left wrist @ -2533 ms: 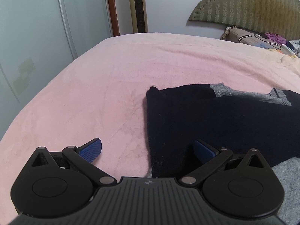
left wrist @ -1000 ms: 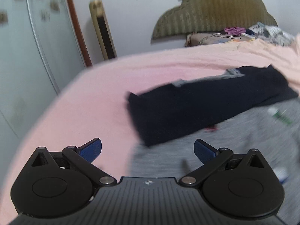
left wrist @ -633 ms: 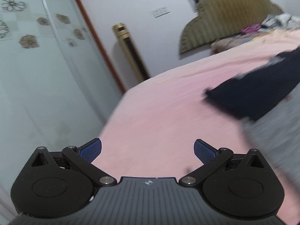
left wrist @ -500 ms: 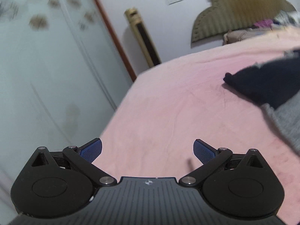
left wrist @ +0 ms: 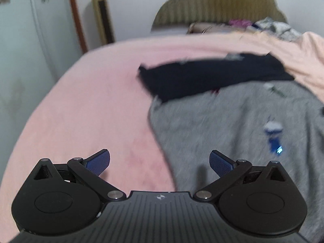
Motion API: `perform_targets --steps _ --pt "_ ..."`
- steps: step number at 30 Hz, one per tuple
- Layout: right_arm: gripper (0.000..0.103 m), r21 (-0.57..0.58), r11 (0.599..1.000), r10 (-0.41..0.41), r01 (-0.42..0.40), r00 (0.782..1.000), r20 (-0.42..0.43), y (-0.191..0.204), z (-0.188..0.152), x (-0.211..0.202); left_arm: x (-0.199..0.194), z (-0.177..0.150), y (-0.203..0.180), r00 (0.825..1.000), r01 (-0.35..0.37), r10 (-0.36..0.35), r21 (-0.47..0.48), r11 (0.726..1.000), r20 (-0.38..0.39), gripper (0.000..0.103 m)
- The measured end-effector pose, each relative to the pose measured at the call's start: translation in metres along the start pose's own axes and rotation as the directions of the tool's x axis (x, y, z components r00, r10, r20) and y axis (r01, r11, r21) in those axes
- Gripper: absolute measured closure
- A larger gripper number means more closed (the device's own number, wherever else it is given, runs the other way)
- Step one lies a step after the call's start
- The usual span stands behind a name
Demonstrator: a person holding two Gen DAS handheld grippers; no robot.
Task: Fold small clothes
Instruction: 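Move both open tools toward the sweater hem, then grasp the sweater hem with the left tool while the right tool grasps it too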
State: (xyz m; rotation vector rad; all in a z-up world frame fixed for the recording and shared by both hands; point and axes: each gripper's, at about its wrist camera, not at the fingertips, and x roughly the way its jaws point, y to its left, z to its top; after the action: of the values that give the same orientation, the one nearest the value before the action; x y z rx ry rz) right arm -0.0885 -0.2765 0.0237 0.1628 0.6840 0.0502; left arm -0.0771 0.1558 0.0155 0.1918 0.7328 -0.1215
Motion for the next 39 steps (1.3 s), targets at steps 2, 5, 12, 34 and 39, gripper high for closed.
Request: perform_targets --steps 2,5,12,34,39 --pt "0.025 0.012 1.000 0.003 -0.003 1.000 -0.007 -0.012 -0.006 -0.010 0.005 -0.005 0.005 0.998 0.039 -0.041 -0.048 0.998 -0.039 0.000" --pt "0.025 0.085 0.996 0.025 -0.022 0.999 -0.032 -0.036 -0.015 -0.017 0.014 -0.013 0.014 0.978 0.162 -0.181 -0.163 0.973 -0.106 0.002" --pt "0.035 0.177 0.983 0.060 -0.048 0.996 -0.063 -0.063 -0.034 -0.025 0.016 -0.008 -0.004 0.958 0.263 -0.278 -0.170 0.950 -0.069 0.014" --pt "0.099 0.341 0.877 0.298 -0.338 0.940 0.167 -0.078 0.038 -0.018 0.010 0.088 0.002 0.970 0.241 -0.229 -0.238 0.941 0.078 0.101" --pt "0.099 0.213 0.976 0.032 -0.051 0.995 0.092 -0.070 0.055 0.021 0.052 0.095 -0.003 0.992 0.122 -0.122 -0.219 0.968 0.014 0.099"
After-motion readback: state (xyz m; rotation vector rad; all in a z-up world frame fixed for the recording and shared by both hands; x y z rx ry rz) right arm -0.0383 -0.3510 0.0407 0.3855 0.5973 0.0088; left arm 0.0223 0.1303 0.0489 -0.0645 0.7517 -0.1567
